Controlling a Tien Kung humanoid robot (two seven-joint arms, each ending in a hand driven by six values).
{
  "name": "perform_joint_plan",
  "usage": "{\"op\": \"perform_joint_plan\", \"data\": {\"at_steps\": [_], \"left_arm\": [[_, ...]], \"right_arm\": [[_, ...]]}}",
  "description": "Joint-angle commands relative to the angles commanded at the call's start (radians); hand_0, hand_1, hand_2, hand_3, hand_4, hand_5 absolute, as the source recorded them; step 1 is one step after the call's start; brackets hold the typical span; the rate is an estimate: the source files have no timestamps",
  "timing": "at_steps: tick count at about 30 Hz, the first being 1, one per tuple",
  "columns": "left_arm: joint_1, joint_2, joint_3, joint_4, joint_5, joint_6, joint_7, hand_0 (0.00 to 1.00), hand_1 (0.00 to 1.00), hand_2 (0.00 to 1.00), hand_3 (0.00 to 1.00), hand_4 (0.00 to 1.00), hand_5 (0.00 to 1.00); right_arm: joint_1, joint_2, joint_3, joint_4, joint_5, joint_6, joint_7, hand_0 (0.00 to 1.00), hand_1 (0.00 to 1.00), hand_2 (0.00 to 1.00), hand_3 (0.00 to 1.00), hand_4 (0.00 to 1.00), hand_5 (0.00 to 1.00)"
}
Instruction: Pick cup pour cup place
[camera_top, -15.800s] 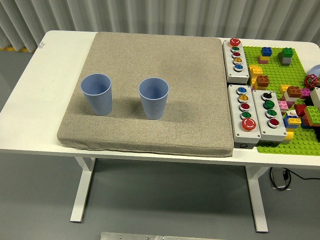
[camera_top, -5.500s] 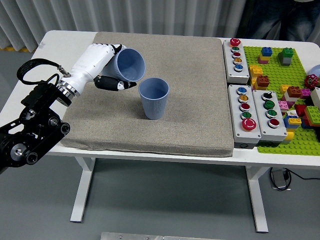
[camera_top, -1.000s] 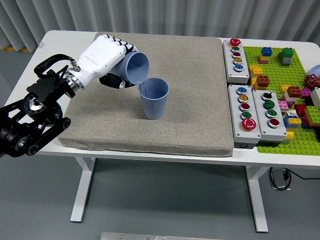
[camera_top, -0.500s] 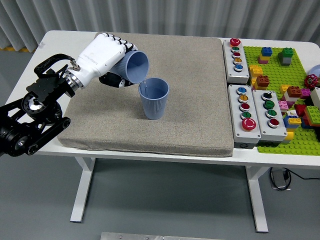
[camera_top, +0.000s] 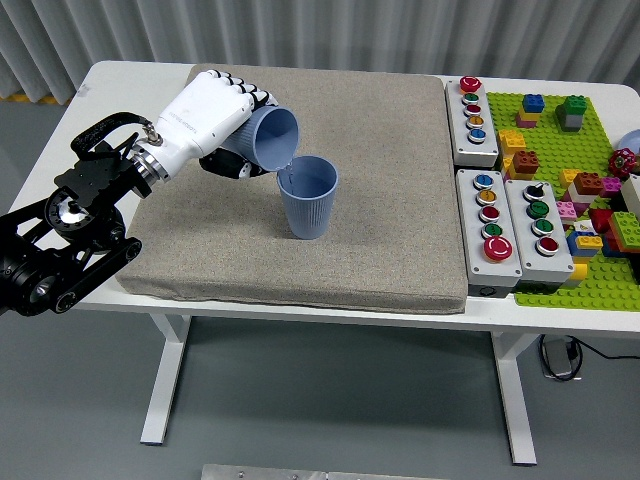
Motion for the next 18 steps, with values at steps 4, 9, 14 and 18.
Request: {"op": "perform_joint_plan", "data": {"at_steps": [4, 9, 14, 18], "left_arm": [[0.0, 0.0, 0.005, 0.003, 0.0, 0.004, 0.0, 0.463, 0.444, 0.49, 0.493, 0.827, 0.237], [-0.003, 0.002, 0.011, 0.007, 0.002, 0.008, 0.002, 0.464, 0.445, 0.488, 0.492, 0.824, 0.236], [-0.009, 0.005, 0.013, -0.001, 0.007, 0.009, 0.003, 0.463, 0.446, 0.487, 0.492, 0.823, 0.236], [-0.016, 0.008, 0.016, -0.009, 0.009, 0.01, 0.004, 0.463, 0.446, 0.487, 0.492, 0.823, 0.236]], "right_arm": [[-0.002, 0.0, 0.001, 0.0, -0.002, 0.001, 0.0, 0.703, 0.706, 0.668, 0.633, 0.069, 0.496], [-0.002, 0.0, 0.0, 0.0, 0.001, 0.0, 0.0, 0.703, 0.706, 0.668, 0.633, 0.069, 0.497], [-0.001, 0.0, -0.001, 0.0, 0.003, 0.0, 0.001, 0.704, 0.706, 0.668, 0.633, 0.068, 0.497], [0.001, -0.001, -0.002, 0.0, 0.004, 0.0, 0.0, 0.704, 0.706, 0.668, 0.633, 0.068, 0.497]]}}
